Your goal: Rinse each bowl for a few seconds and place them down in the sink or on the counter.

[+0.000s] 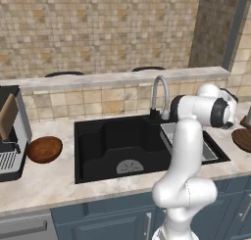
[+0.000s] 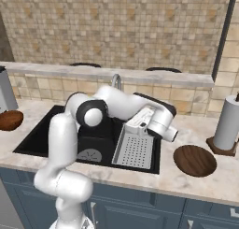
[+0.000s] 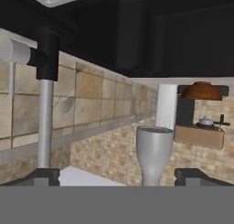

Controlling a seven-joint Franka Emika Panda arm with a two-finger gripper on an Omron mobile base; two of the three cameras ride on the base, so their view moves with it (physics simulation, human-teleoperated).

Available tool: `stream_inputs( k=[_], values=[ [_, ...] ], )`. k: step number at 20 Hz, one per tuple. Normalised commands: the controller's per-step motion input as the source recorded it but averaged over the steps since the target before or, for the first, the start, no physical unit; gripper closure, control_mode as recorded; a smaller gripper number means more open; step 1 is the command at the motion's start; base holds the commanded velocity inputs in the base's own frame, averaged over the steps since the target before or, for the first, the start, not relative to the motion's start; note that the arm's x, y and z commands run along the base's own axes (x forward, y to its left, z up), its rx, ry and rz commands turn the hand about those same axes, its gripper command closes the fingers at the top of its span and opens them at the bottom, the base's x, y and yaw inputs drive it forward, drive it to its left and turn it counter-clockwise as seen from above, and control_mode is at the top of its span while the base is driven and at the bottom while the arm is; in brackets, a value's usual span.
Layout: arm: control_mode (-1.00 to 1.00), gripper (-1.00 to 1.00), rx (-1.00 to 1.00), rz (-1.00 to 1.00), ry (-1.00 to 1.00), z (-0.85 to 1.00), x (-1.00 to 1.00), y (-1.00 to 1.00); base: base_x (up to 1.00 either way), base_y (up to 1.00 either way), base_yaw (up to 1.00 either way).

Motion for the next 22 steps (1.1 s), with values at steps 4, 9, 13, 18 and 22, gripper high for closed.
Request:
stream_inputs(
  k=[4, 9, 13, 18, 22],
  values=[
    [-1.0, -1.0, 0.04, 0.0, 0.05, -0.12, 0.34, -0.04, 0.0, 0.0, 0.0],
    [-1.0, -1.0, 0.0, 0.0, 0.09, -0.06, 0.39, 0.03, 0.0, 0.0, 0.0],
    [-1.0, -1.0, 0.0, 0.0, 0.06, 0.0, 0.22, 0.26, 0.0, 0.0, 0.0],
    [-1.0, -1.0, 0.0, 0.0, 0.04, -0.06, 0.12, 0.17, 0.0, 0.0, 0.0],
    [-1.0, -1.0, 0.02, 0.0, 0.04, -0.24, 0.01, 0.0, 0.0, 0.0, 0.0]
  ],
)
